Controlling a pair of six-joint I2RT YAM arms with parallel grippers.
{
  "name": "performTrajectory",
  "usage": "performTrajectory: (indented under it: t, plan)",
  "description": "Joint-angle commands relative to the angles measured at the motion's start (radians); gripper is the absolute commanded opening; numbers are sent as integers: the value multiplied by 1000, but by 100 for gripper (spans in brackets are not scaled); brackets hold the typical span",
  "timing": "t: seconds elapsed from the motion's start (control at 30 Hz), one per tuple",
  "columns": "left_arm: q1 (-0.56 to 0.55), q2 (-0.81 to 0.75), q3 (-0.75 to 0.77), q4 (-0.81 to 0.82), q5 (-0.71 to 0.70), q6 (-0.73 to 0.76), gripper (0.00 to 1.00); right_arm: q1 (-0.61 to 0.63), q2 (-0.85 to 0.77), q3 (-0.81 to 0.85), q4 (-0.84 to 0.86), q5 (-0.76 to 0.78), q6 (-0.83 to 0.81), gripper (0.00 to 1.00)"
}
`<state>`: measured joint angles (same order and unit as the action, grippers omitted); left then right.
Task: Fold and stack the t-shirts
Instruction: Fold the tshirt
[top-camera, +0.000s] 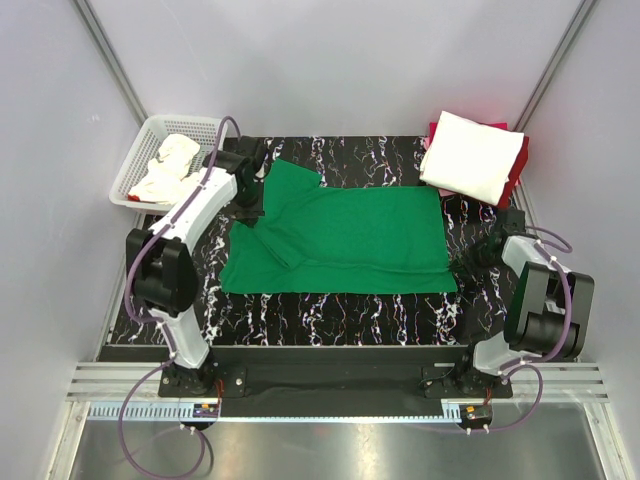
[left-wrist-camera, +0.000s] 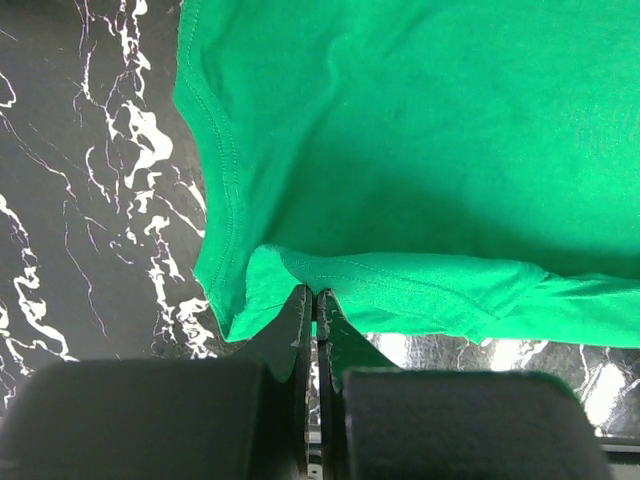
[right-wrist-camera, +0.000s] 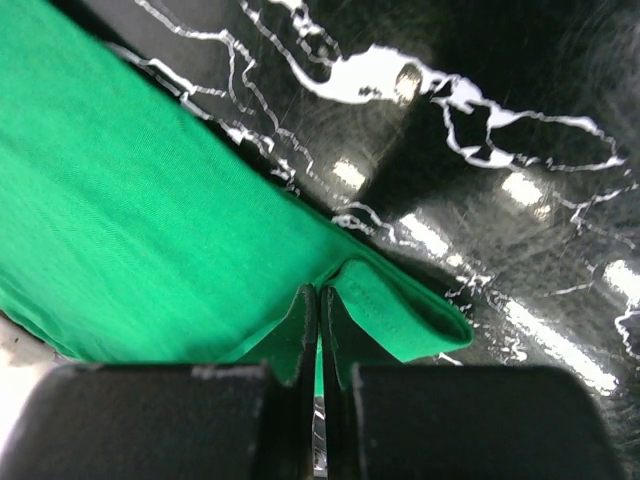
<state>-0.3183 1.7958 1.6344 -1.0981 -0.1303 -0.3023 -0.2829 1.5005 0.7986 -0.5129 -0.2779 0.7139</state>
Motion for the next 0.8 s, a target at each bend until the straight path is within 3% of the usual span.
performTrajectory:
  t: [0.0,0.2,0.3,0.37,0.43,0.47,0.53,0.6,0.77]
  plan:
    - [13,30,51,10,-35,25,0,-15,21,39,40,20,-10,0]
    - [25,115,90,7,-37,25,1,-35,78,51,62,6,-14,0]
    - [27,172,162,-6,-37,23,5,-38,116,68,68,-12,-19,11]
    - [28,209,194,-23,-35,19,19,-38,142,96,60,-24,-24,25]
    - [28,226,240,-32,-46,12,29,-44,148,114,44,-27,-28,45]
    - [30,223,252,-31,-46,6,41,-45,147,132,39,-23,-30,70]
    - [33,205,300,-40,-49,-4,52,-55,139,158,7,-12,-34,89]
    - [33,180,321,-46,-54,-12,63,-58,116,206,-33,-9,-45,100]
    - [28,-8,175,-11,-63,-64,65,-58,-52,234,-117,51,-62,100]
